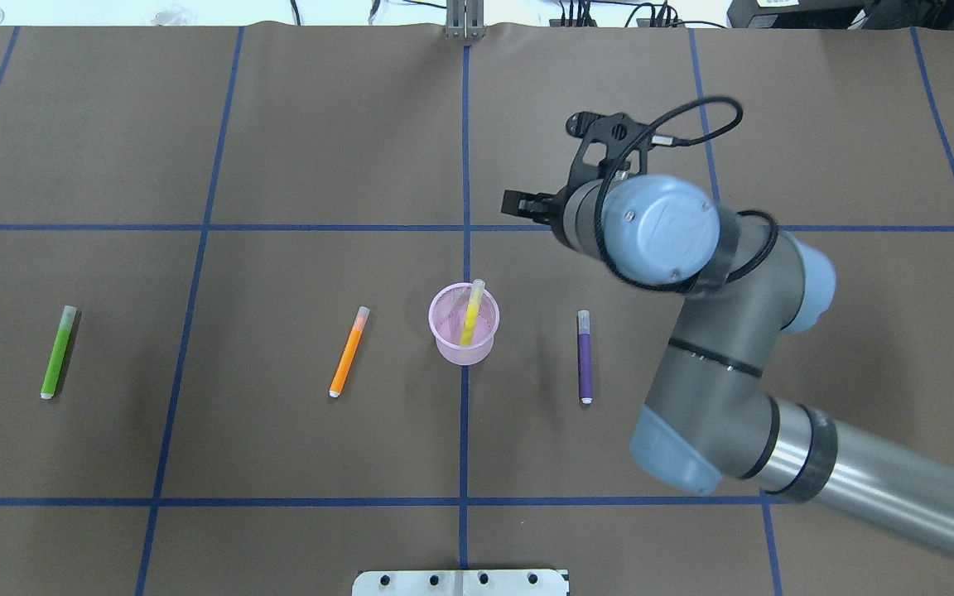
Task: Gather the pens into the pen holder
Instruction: 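Drop the yellow marker into the cup and raise the right gripper away, then lower the left gripper onto the green marker and grasp it while the right arm withdraws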
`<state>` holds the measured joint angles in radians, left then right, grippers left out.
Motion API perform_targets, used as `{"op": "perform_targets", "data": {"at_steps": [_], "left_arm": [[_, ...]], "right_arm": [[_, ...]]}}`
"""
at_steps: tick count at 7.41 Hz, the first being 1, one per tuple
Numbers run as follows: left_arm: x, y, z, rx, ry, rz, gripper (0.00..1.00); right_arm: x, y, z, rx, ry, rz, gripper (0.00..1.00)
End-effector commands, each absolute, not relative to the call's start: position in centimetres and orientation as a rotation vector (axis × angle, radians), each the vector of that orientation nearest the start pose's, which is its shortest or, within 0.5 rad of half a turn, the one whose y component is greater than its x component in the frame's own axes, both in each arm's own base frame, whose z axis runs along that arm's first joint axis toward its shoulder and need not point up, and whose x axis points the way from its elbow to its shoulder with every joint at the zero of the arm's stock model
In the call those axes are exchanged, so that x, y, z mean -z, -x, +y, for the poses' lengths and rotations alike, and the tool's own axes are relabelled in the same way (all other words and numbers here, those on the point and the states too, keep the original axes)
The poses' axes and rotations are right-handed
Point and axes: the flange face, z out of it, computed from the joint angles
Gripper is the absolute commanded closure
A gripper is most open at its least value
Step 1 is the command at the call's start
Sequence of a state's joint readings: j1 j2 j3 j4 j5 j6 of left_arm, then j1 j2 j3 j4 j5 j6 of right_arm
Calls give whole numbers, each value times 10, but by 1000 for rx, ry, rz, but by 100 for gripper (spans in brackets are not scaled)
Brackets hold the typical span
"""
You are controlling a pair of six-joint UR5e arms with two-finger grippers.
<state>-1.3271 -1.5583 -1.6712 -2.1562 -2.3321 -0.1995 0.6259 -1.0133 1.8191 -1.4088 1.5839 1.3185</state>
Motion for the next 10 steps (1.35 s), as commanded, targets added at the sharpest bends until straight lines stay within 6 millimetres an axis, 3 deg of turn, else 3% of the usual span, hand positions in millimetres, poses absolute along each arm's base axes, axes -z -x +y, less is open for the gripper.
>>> {"op": "perform_targets", "data": {"at_steps": [1,2,4,5,6,7,8,9,10], "left_arm": [[-551,-135,-487,-120,-380,897,0],[-559,-159,-476,-24,-293,903,0],[-578,-193,-454,-2,-241,855,0],[-580,-204,-449,-15,-244,836,0],[-584,-218,-440,-22,-223,830,0],[-587,-244,-430,-35,-238,789,0],[-588,-254,-425,-49,-235,783,1],[-589,-261,-421,-62,-233,779,6],[-590,-267,-418,-72,-235,770,18]], "right_arm": [[-243,339,-536,-186,-297,-880,0],[-268,290,-555,-99,-276,-872,0],[-315,196,-579,55,-266,-845,0],[-331,176,-579,85,-267,-835,0],[-335,173,-579,86,-270,-833,0],[-334,172,-578,86,-273,-833,0],[-335,172,-579,86,-274,-832,0],[-336,172,-578,85,-274,-830,0],[-336,172,-578,85,-274,-830,0]]}}
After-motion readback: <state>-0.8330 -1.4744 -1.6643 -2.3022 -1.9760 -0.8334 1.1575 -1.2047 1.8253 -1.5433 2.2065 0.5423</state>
